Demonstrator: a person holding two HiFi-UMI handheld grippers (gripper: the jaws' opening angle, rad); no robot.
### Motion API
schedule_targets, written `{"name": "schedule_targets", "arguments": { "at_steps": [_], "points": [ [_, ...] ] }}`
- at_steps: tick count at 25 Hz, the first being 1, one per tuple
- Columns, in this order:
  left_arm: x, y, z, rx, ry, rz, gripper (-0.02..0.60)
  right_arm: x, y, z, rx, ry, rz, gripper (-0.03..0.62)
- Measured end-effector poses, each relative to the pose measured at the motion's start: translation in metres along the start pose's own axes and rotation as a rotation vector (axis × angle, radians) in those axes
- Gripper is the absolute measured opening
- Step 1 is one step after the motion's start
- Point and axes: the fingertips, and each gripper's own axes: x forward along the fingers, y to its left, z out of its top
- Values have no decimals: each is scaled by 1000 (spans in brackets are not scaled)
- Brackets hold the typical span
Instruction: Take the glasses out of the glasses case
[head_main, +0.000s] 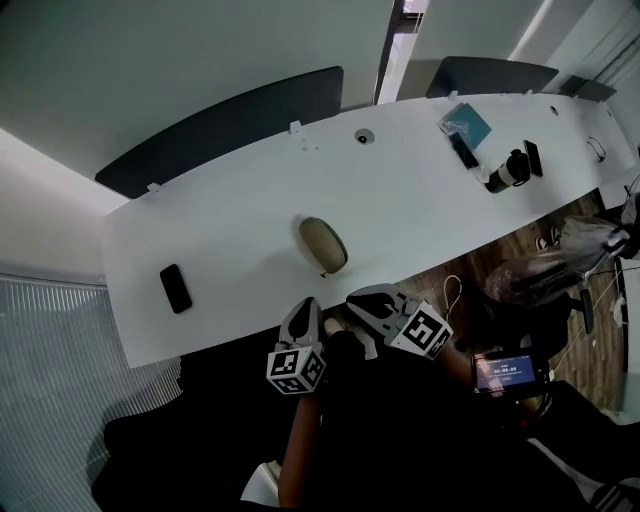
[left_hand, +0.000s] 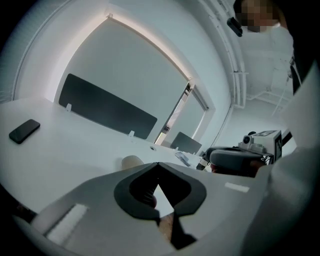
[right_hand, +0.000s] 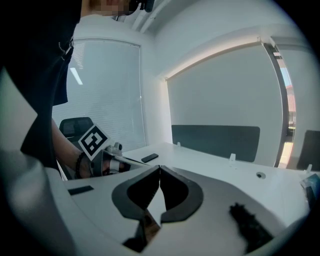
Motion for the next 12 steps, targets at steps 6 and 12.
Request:
{"name": "schedule_targets", "arguments": {
  "at_steps": [6,12],
  "points": [
    [28,15,-1,-58,63,29,6,17,-20,-5,-5,4,31,9],
    [62,30,3,-126,144,107,22,34,-71,-19,30,23,53,9]
  ]
}}
